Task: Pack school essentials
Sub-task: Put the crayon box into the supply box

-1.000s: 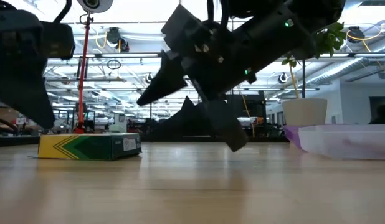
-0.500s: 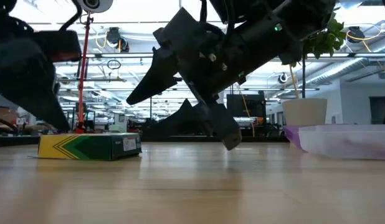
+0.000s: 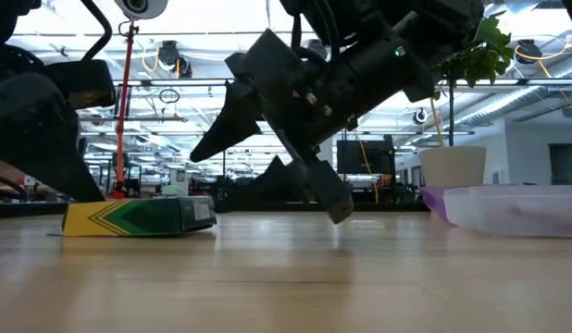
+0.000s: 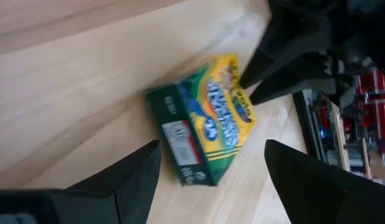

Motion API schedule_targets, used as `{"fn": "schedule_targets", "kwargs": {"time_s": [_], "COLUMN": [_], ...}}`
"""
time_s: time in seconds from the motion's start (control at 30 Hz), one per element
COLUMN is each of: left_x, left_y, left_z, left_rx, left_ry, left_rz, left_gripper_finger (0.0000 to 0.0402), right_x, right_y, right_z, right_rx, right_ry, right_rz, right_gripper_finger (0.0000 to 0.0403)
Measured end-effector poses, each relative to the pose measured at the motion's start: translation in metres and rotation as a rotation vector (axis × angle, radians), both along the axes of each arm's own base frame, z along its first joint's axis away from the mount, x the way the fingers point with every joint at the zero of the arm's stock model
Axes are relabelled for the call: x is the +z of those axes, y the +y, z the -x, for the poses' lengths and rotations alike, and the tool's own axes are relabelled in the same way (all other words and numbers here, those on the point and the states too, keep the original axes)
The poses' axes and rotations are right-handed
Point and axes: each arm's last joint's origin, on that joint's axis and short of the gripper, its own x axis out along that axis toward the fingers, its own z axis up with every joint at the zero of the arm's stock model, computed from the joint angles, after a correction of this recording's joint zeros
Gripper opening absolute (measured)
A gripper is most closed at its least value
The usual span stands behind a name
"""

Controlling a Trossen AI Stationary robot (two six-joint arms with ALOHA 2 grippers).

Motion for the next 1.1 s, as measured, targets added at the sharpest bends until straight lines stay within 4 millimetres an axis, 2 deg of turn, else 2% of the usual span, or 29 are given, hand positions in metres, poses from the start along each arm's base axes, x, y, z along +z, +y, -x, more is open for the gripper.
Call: {"fn": "schedule_targets", "kwargs": {"time_s": [0.23, 0.4, 0.57, 0.8, 0.97, 1.1], "left_x": [0.000, -0.001, -0.001, -0.002, -0.002, -0.002], "left_y": [0.000, 0.000, 0.000, 0.001, 0.000, 0.000], "left_z": [0.001, 0.002, 0.002, 0.004, 0.005, 0.005], "left_rx": [0.002, 0.001, 0.004, 0.015, 0.016, 0.020], "left_ry": [0.005, 0.014, 0.016, 0.029, 0.028, 0.027], "left_rz": [0.000, -0.001, 0.002, 0.000, 0.001, 0.004], "left_gripper_finger": [0.0131, 0.0131, 0.0131, 0.0131, 0.0131, 0.0131], "right_x": [-0.011, -0.019, -0.020, -0.007, 0.009, 0.006], "right_y": [-0.001, 0.001, 0.001, 0.002, 0.004, 0.005], "right_z": [-0.001, -0.006, -0.007, 0.000, -0.010, -0.019], "right_rx": [0.056, 0.114, 0.159, 0.232, 0.225, 0.226], "right_ry": [0.026, -0.021, -0.034, 0.048, 0.099, 0.108], "right_rz": [0.094, 0.187, 0.253, 0.268, 0.256, 0.264], "right_gripper_finger": [0.0283, 0.0283, 0.0275, 0.0263, 0.0264, 0.0267]}}
